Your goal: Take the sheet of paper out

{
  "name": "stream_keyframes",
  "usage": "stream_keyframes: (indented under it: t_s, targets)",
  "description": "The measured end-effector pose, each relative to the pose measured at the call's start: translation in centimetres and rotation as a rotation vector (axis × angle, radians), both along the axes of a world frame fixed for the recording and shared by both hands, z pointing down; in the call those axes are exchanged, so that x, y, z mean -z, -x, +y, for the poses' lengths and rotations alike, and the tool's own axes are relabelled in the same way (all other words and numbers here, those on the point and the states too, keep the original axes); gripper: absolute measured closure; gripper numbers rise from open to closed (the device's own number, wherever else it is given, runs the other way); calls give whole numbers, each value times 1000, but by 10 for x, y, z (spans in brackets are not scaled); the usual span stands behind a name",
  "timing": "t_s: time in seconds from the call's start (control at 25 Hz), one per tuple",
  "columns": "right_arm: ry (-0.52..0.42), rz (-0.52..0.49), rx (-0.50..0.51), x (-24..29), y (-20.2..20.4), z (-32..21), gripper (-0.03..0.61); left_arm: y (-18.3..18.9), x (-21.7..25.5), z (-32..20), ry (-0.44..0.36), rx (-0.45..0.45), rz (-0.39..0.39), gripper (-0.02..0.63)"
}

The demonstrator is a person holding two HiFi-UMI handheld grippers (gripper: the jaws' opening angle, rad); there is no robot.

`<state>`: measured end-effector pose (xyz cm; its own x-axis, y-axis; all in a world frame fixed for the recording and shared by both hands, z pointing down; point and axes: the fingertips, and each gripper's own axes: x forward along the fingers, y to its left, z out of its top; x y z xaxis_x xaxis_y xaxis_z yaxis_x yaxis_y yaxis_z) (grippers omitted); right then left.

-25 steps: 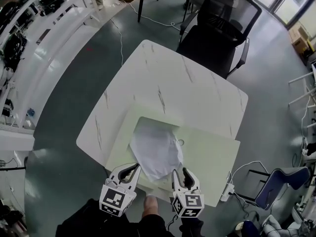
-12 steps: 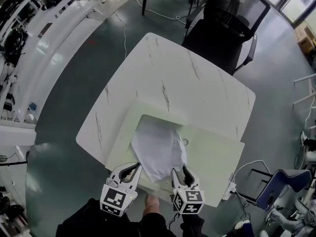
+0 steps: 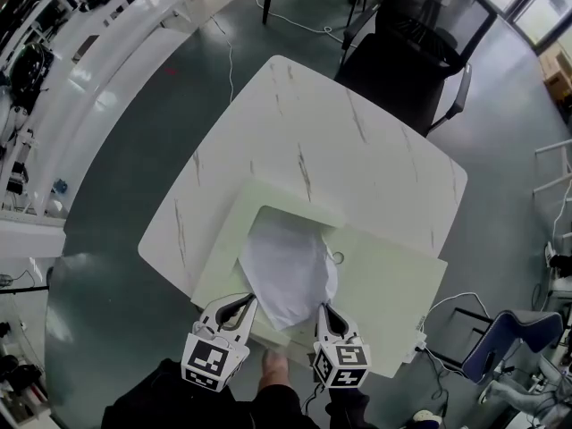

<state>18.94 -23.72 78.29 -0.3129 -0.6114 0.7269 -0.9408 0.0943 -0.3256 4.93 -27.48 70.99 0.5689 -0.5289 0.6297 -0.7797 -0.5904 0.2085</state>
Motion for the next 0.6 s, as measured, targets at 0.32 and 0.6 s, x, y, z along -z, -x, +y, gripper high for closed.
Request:
stream_keyframes:
  t_s: [0.32, 0.6]
  targets:
    - [-5, 1, -7, 6, -1, 4, 561, -2, 11, 2, -19, -6, 0, 589]
    - [-36, 9, -46, 27, -9, 13, 561, -5, 29, 11, -48, -26, 3, 589]
